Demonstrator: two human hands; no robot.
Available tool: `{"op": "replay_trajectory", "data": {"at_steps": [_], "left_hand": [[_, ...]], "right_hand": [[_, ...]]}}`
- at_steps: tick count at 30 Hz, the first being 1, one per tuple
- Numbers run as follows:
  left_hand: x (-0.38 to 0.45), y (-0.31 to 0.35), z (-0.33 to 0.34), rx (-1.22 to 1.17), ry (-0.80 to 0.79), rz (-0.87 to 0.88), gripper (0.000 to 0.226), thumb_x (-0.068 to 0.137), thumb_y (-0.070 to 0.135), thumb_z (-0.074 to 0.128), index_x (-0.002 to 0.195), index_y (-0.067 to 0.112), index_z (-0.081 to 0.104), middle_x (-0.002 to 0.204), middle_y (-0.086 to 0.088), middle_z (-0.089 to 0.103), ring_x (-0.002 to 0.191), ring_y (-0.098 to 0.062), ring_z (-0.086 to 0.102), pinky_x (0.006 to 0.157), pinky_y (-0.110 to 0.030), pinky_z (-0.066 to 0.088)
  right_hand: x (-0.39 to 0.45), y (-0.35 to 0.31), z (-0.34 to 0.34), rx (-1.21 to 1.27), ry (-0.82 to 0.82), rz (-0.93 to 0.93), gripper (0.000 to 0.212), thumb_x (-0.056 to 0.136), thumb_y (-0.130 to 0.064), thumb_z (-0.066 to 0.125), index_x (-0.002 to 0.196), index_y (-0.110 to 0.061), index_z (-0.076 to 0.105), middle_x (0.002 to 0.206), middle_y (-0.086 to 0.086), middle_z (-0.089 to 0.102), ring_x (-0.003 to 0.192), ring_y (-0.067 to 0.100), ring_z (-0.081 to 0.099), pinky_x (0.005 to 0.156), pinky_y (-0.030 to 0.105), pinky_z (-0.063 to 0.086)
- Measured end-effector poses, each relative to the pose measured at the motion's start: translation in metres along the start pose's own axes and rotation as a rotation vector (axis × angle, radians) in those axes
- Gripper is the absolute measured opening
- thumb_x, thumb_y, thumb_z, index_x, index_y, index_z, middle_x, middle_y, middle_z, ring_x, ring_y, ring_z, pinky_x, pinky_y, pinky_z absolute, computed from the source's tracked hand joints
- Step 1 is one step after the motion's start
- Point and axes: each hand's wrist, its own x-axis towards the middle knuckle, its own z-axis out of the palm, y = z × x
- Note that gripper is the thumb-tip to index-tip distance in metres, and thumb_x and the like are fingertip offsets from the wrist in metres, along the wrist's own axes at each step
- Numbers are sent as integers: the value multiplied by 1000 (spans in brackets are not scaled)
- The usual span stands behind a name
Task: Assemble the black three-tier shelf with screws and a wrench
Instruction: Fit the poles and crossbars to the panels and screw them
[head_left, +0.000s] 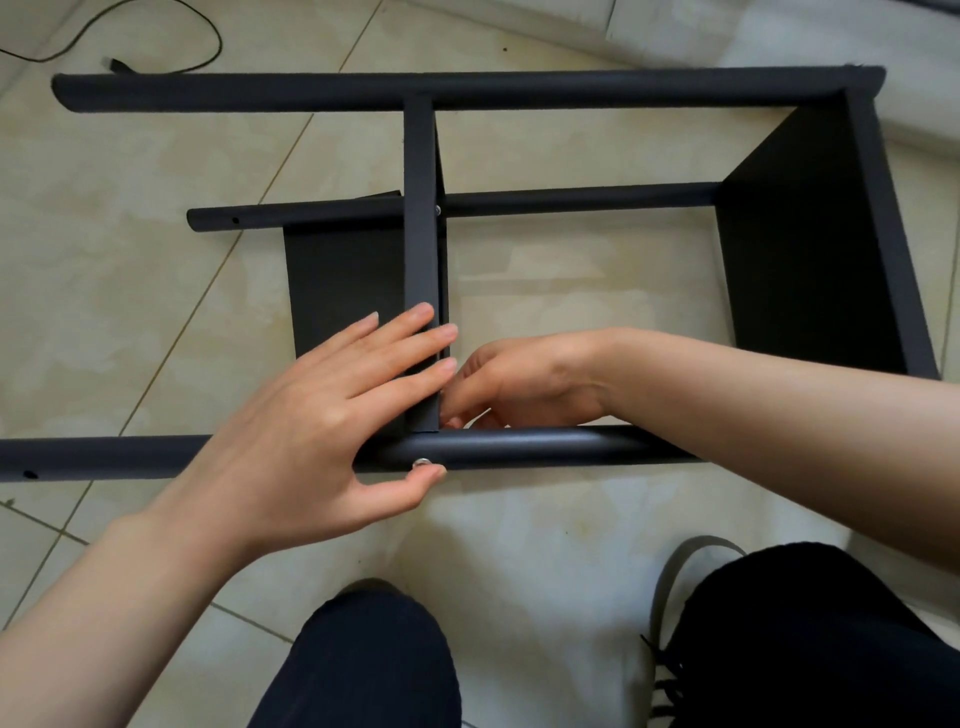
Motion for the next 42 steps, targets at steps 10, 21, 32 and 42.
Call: {"op": "replay_trajectory", "data": {"at_steps": [10, 21, 32, 42], "left_hand": [[-1, 11, -1, -70, -9, -84, 67, 87, 44, 59, 142, 6, 54, 155, 0, 44, 150, -12, 31, 118, -31, 34], [-23, 56, 8, -129, 344, -307, 26, 81, 2, 79, 107, 5, 77, 114, -1, 73, 116, -11, 66, 102, -21, 47], [-49, 71, 27, -1536, 686, -1177, 47, 79, 26, 72, 117, -3, 64, 105, -16, 76, 100, -26, 75, 82, -31, 61], [-32, 60, 32, -1782, 980, -1126, 12, 97, 7, 59, 109, 9, 59, 116, -16, 71, 103, -25, 74, 71, -35, 63]], "right_hand": [[-10, -1, 3, -80, 136, -47, 10, 96, -10, 55, 92, -7, 63, 94, 15, 57, 87, 25, 53, 82, 36, 43], [-66, 6, 8, -435, 439, -159, 15, 95, -28, 63, 102, -24, 76, 100, -4, 75, 95, 14, 68, 87, 23, 52], [-86, 37, 48, -793, 714, -237, 27, 97, -34, 57, 121, -25, 65, 105, -2, 70, 98, 22, 64, 89, 44, 53], [-82, 38, 42, -780, 716, -259, 27, 95, -33, 62, 121, -26, 66, 106, -2, 70, 97, 20, 63, 86, 36, 52]]}}
